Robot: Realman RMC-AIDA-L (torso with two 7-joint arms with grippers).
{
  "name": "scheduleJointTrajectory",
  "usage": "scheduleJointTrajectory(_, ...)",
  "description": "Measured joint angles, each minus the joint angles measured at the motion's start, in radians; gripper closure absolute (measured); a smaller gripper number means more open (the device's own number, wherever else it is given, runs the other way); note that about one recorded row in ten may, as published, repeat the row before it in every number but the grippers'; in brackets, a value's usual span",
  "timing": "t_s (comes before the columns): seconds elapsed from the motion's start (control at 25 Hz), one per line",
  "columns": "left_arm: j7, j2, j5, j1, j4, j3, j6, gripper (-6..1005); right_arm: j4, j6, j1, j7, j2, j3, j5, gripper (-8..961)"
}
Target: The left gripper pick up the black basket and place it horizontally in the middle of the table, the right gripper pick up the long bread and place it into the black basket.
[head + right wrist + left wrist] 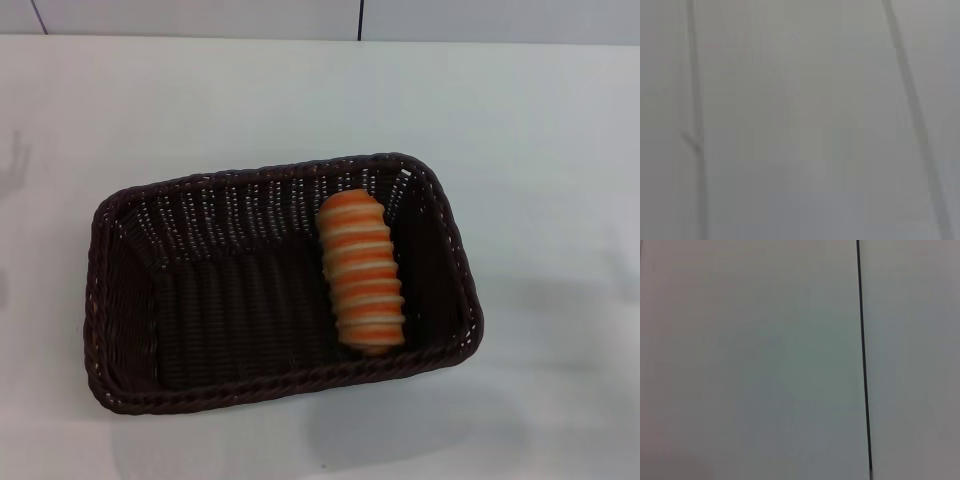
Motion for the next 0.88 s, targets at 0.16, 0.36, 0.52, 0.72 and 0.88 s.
scheduleJointTrajectory(0.16,-0.012,-0.008,0.001,0.005,0.037,0.025,-0.011,220,-0.085,-0.031,-0.021,-0.001,0.001,0.004,0.115,178)
scheduleJointTrajectory(0.36,-0.024,-0.007,0.000,0.029,0.040,0.066,-0.036,219,-0.075,-0.031,-0.037,0.001,0.004,0.001,0.343,179)
scheduleJointTrajectory(0.52,-0.027,-0.009,-0.007,0.036,0.044,0.063,-0.041,219,-0.068,-0.019,-0.039,0.001,0.006,-0.003,0.418,179)
scheduleJointTrajectory(0.72,-0.050,-0.009,-0.008,0.036,0.046,0.064,-0.041,218,-0.065,0.012,-0.047,0.001,0.008,-0.005,0.433,178)
scheduleJointTrajectory(0.88,-0.065,-0.009,-0.009,0.036,0.045,0.065,-0.041,218,-0.059,0.023,-0.047,0.001,0.008,0.003,0.434,178)
